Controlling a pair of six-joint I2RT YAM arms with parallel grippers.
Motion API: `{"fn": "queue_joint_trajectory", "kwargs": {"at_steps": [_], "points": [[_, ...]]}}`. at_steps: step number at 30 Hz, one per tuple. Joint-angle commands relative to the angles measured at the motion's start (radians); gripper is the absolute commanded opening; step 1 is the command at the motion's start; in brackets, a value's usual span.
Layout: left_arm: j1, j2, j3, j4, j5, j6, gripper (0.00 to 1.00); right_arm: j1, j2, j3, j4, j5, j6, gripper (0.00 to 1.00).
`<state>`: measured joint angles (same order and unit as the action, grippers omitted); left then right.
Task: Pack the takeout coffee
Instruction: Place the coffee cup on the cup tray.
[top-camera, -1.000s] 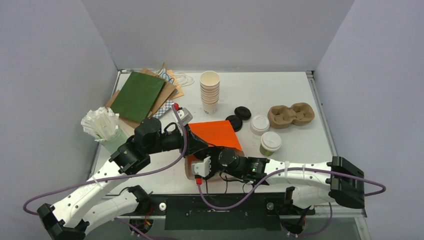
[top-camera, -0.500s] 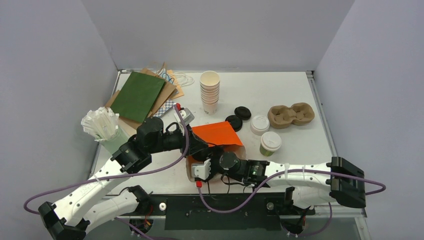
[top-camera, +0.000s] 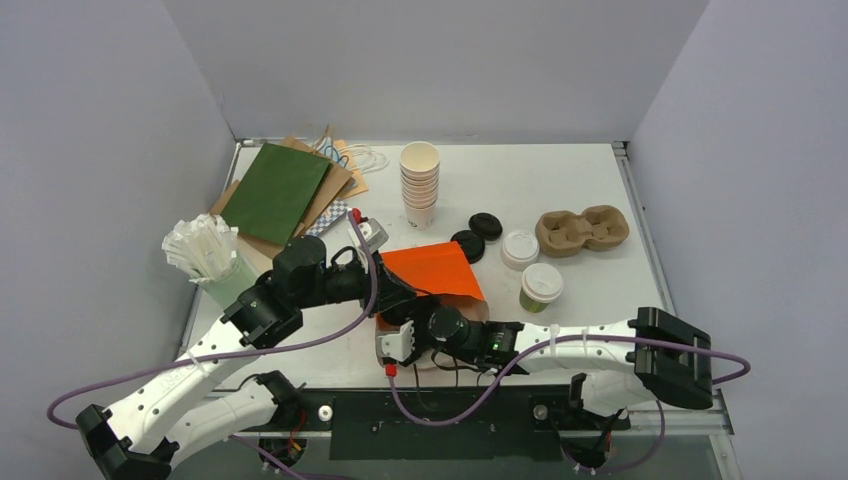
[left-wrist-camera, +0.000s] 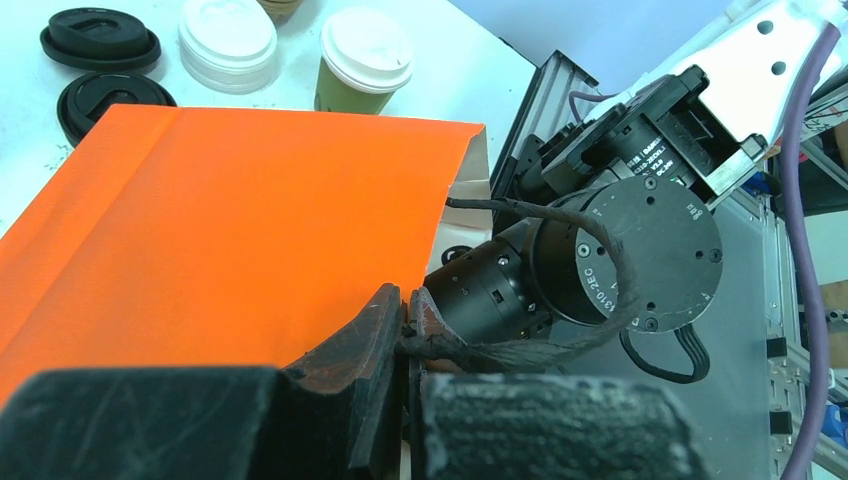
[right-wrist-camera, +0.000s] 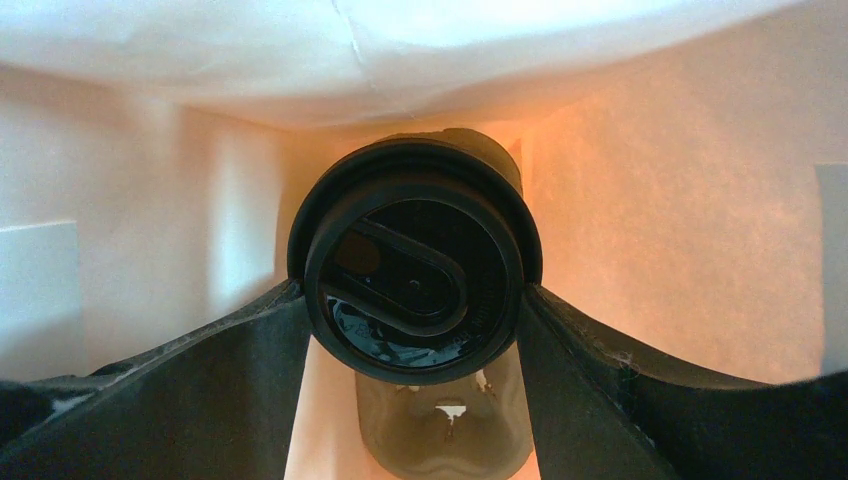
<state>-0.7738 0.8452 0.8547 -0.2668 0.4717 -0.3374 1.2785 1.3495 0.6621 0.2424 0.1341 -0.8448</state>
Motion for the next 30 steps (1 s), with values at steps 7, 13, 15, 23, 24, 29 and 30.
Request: {"fn": "queue_joint_trajectory", "kwargs": {"at_steps": [7,13,15,23,24,29,30], "points": [[-0.005,-0.009,0.022,0.021,0.043,-0.029,0.0,-0.009,0.06,0.001,0.05,0.062,-0.029,0.34],[-0.005,0.001,0.026,0.023,0.051,-0.03,0.0,-0.014,0.069,-0.012,0.107,0.102,-0.061,0.33],[-0.005,0.008,0.031,0.017,0.054,-0.029,0.0,-0.015,0.06,-0.024,0.144,0.112,-0.08,0.33],[-0.003,0.047,0.085,-0.009,0.061,-0.066,0.0,-0.014,0.056,-0.004,0.108,0.126,-0.116,0.33],[-0.002,0.053,0.1,-0.011,0.063,-0.078,0.0,-0.014,0.052,-0.001,0.094,0.125,-0.111,0.33],[0.002,0.075,0.156,-0.028,0.074,-0.13,0.0,-0.014,0.016,-0.005,0.041,0.128,-0.096,0.33],[0.001,0.076,0.163,-0.029,0.076,-0.136,0.0,-0.015,0.011,-0.004,0.031,0.127,-0.095,0.33]]}}
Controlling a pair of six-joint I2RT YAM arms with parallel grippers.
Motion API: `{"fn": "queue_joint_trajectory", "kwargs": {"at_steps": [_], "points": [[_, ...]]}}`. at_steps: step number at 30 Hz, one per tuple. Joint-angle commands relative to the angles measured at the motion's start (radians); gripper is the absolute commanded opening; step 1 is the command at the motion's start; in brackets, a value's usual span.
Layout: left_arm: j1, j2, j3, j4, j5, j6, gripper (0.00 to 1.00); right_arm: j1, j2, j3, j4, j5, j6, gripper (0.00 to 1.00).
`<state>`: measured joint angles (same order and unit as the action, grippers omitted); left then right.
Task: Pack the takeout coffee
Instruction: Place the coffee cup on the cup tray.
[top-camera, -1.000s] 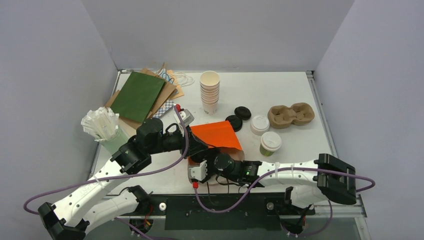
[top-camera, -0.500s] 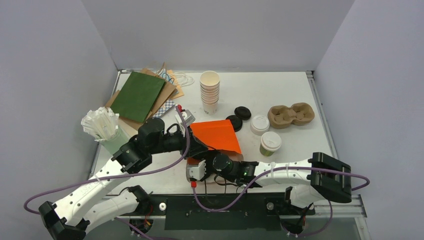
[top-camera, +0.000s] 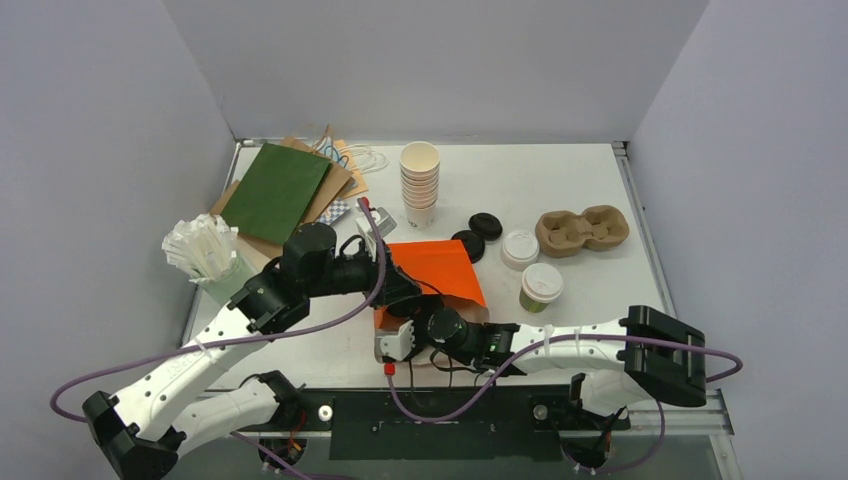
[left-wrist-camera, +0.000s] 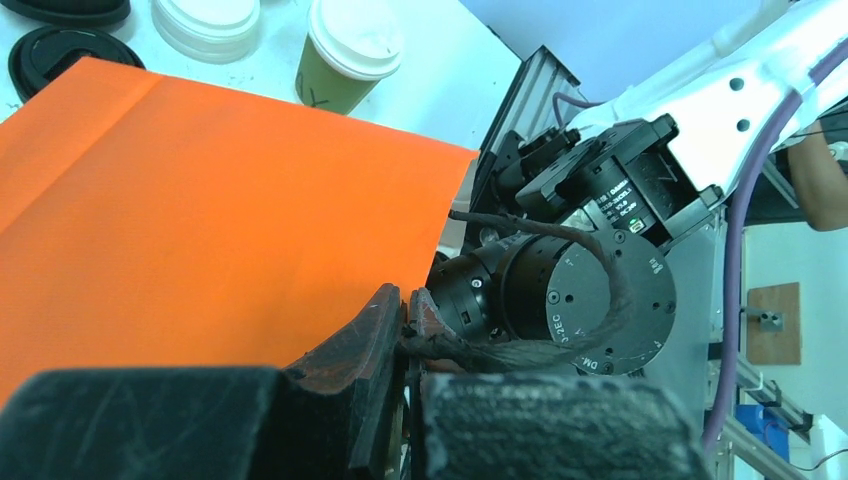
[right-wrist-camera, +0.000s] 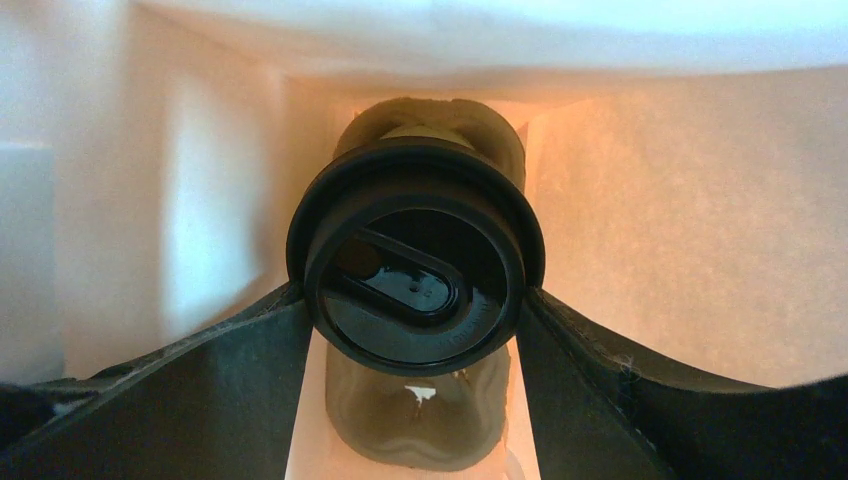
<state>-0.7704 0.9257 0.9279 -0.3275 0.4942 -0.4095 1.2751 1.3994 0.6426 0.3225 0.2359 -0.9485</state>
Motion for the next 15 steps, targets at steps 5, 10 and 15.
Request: {"fn": "queue_joint_trajectory", "kwargs": {"at_steps": [5,10,15], "points": [[0.005,-0.001,0.095,0.025,0.06,-0.08,0.0,-0.005,-0.032,0.04,-0.098,0.015,0.028,0.33],[0.009,0.002,0.069,0.041,0.075,-0.09,0.0,-0.005,-0.017,0.061,-0.134,-0.005,0.046,0.31],[0.012,0.0,0.032,0.058,0.078,-0.091,0.0,-0.004,-0.005,0.081,-0.144,-0.016,0.052,0.31]]}}
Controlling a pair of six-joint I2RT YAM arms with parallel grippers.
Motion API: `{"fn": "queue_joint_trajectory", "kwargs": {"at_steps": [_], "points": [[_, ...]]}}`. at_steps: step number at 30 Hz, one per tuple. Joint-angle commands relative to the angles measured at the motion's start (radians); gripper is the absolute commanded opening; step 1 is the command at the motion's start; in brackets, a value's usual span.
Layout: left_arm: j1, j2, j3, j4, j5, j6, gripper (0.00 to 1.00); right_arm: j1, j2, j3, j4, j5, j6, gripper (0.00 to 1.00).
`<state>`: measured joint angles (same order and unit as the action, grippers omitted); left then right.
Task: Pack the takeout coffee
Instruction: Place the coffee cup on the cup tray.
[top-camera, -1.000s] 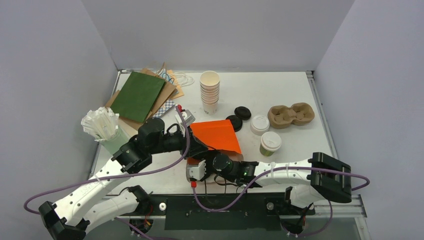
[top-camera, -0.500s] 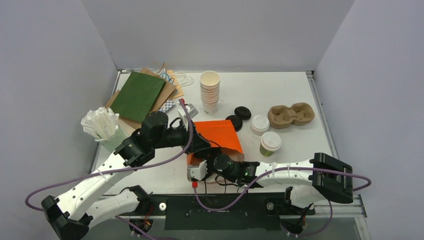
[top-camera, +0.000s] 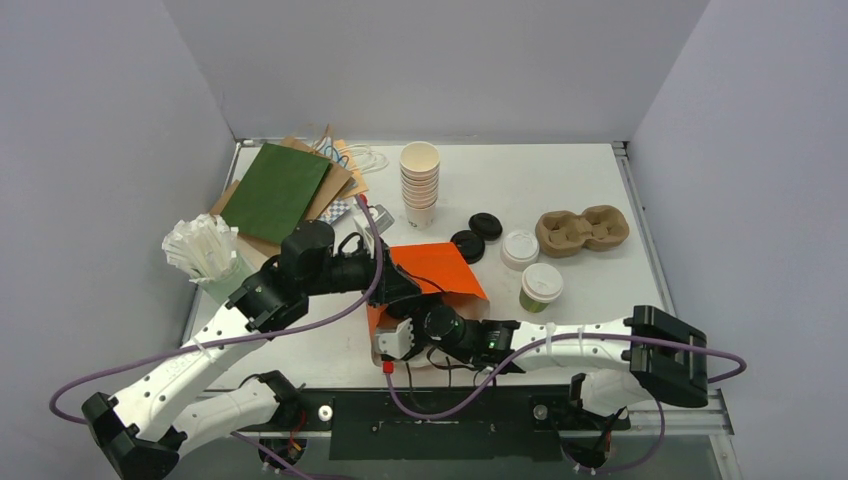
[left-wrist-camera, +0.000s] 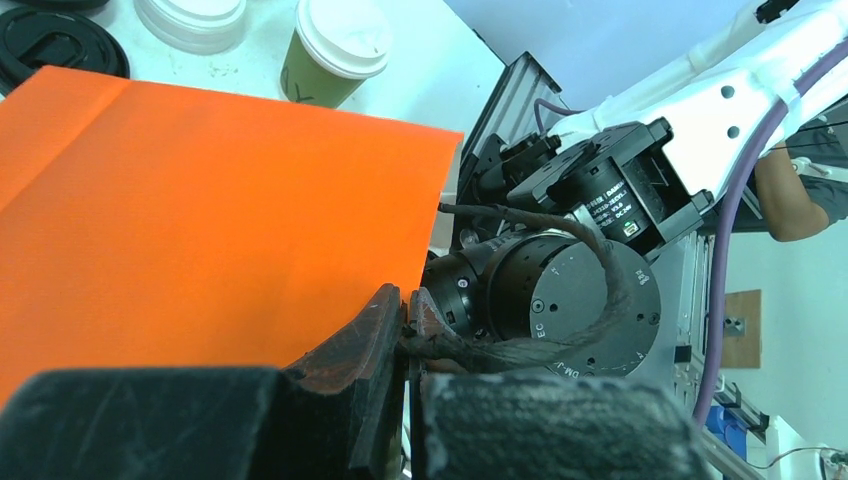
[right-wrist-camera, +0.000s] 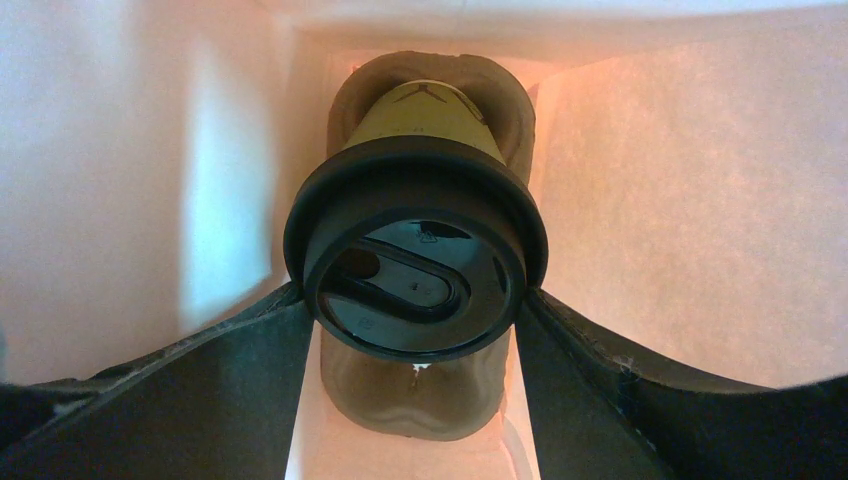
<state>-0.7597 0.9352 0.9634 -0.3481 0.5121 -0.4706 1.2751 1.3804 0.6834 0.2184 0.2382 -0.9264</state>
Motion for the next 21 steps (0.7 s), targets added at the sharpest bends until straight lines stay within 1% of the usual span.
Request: {"fn": "queue_joint_trajectory", "kwargs": {"at_steps": [1,8,17,21], "points": [[0.002,-0.008,-0.01,0.083,0.06,-0.029,0.0,-0.002,0.013,0.047,-0.041,-0.024,0.03,0.31],[0.005,-0.004,-0.036,0.081,0.04,0.01,0.0,0.029,0.012,0.106,-0.121,-0.013,0.048,0.31],[0.004,-0.002,-0.038,0.106,0.058,-0.003,0.0,0.084,0.007,0.204,-0.36,0.077,0.101,0.31],[0.004,-0.007,-0.044,0.116,0.073,0.003,0.0,0.094,0.012,0.221,-0.389,0.097,0.105,0.3]]}}
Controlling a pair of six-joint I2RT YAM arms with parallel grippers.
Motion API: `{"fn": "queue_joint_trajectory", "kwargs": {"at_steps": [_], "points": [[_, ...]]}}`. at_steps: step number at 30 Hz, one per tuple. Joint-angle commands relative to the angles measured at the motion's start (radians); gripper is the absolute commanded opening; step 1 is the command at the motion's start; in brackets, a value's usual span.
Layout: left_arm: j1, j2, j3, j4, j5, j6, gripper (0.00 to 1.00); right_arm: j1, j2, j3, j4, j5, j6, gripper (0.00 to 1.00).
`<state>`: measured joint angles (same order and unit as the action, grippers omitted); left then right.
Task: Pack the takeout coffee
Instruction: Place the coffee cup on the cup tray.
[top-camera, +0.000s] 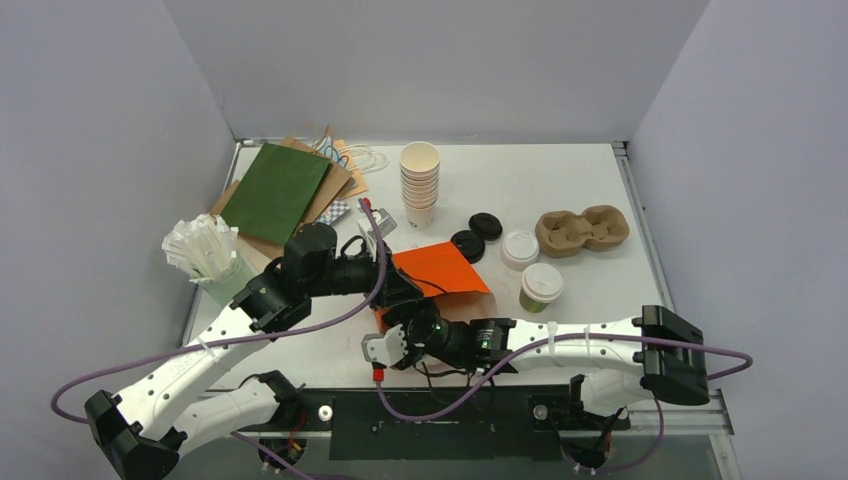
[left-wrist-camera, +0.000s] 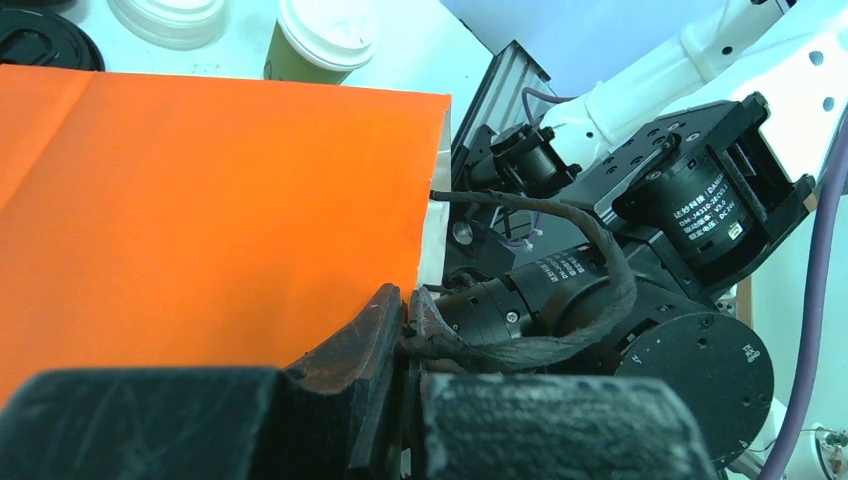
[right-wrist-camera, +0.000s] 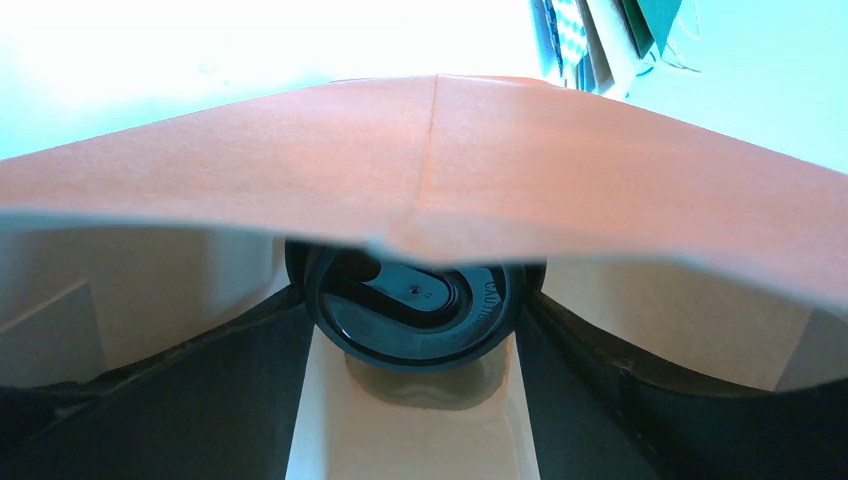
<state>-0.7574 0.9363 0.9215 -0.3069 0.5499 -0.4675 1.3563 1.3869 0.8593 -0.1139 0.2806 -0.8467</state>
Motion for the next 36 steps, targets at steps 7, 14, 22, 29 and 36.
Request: {"fn": "queue_joint_trajectory", "kwargs": {"at_steps": [7,14,22,29,36], "points": [[0.003,-0.024,-0.008,0.019,0.034,0.041,0.01,0.009,0.046,0.031,-0.01,0.043,0.008,0.3],[0.005,-0.029,0.048,-0.061,-0.013,0.058,0.24,0.007,0.096,0.048,0.024,0.031,-0.006,0.29],[0.021,-0.02,0.171,-0.121,-0.051,0.05,0.66,-0.006,0.102,0.055,0.026,0.028,-0.014,0.29],[0.079,-0.018,0.305,-0.203,-0.068,0.077,0.71,-0.008,0.097,0.059,0.023,0.026,-0.018,0.28],[0.304,0.034,0.39,-0.299,-0.177,0.1,0.65,-0.009,0.098,0.065,0.019,0.02,-0.02,0.29]]}}
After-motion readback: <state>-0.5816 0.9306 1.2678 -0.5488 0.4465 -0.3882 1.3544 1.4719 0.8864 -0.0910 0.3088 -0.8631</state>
